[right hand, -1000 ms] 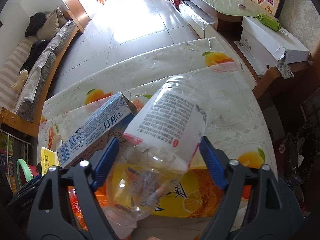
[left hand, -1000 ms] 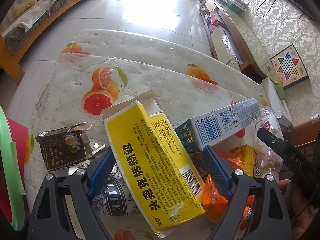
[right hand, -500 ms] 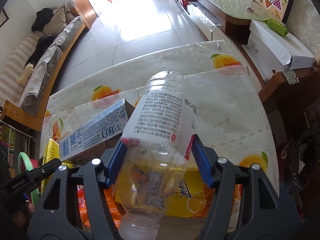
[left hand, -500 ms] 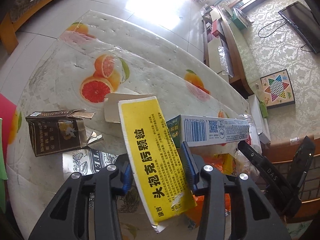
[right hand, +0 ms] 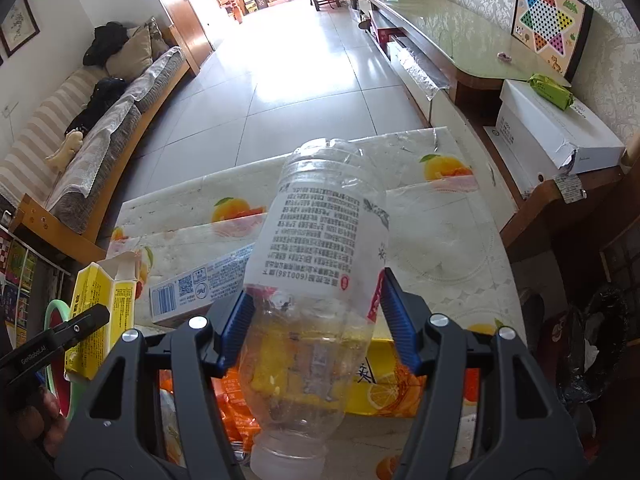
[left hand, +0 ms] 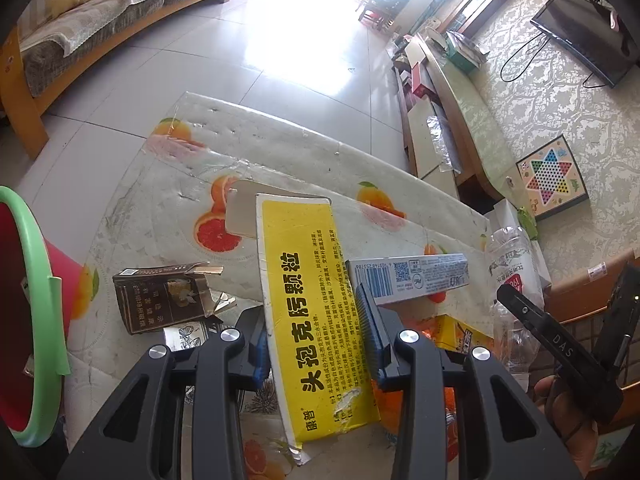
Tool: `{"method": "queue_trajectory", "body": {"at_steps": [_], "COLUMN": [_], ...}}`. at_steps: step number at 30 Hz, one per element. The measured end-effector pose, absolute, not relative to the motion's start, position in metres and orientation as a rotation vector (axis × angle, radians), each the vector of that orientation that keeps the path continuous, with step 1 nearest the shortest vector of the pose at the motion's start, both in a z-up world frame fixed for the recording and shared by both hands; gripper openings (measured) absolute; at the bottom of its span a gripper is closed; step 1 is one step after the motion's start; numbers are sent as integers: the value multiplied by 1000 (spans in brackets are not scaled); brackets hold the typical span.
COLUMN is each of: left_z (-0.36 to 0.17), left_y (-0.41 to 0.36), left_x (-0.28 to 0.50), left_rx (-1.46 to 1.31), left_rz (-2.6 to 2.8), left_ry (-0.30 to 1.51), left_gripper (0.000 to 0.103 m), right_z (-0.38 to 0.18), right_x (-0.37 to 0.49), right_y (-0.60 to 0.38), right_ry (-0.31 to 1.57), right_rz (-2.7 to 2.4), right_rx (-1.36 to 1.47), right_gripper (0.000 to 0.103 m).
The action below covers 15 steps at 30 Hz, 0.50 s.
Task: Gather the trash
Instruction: 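Grasp yellow box with left tool while right tool grasps clear plastic bottle, then carry the yellow box and plastic bottle over the red bin with both tools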
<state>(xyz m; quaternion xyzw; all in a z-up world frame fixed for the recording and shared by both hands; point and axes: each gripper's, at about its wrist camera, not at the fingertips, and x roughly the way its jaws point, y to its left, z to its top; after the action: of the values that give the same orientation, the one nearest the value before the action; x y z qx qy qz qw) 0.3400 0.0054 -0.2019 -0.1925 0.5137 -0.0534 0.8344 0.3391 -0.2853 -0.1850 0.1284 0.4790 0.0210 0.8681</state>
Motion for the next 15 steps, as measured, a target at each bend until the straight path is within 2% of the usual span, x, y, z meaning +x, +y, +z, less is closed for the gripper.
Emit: {"method": "queue_trajectory", "body": {"at_steps": [15], "left_z": [-103], "left_y": [12], "left_x": [265], "left_rx": [-262], "left_rz": [-156], "left_ry": [920], "left_gripper": [35], "right_z": [-105], "right_x": [258], "right_y": [-252], "right_ry": [879], "right_rz": [132], "right_rx": [204], "right_gripper": [59]}}
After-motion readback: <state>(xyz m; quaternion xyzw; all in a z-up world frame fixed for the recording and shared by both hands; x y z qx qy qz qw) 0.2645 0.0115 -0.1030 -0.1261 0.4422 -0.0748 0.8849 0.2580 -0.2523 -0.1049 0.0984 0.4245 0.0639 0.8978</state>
